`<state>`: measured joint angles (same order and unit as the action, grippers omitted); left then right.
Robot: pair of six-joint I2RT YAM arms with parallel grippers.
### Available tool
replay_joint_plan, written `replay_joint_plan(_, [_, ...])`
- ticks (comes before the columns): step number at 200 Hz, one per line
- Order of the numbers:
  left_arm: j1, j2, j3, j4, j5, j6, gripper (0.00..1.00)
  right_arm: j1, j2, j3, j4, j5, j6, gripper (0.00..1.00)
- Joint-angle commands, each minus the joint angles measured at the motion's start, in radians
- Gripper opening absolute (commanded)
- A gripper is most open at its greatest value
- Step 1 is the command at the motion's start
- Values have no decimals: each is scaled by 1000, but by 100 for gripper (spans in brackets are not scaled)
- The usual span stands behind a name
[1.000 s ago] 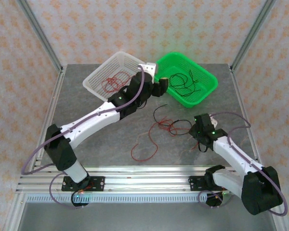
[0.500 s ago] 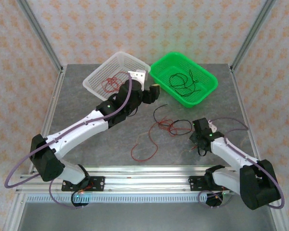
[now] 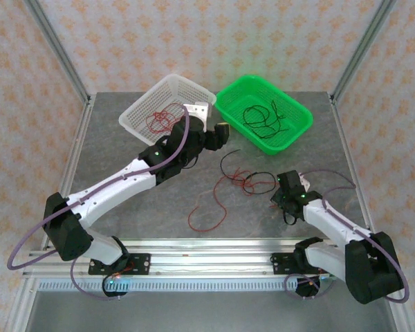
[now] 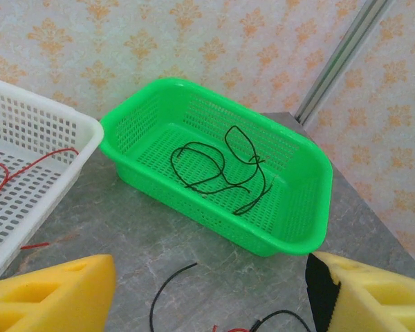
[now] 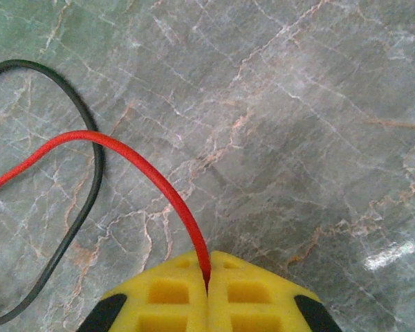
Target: Untangle the cables
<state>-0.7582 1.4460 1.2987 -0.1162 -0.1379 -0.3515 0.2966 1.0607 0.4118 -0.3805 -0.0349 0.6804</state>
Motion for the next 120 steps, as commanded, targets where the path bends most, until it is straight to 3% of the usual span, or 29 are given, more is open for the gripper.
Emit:
replay_joint_plan(1, [8, -45, -13, 8, -16, -16, 75, 5, -31, 34, -4, -3, -21, 0])
replay_joint_plan(42, [8, -86, -47, 3, -32, -19, 75, 4, -84, 79, 10, -83, -79, 0])
replay_joint_plan(120, [8, -153, -113, -5, -46, -26, 75, 5, -130, 203, 50, -373, -262, 0])
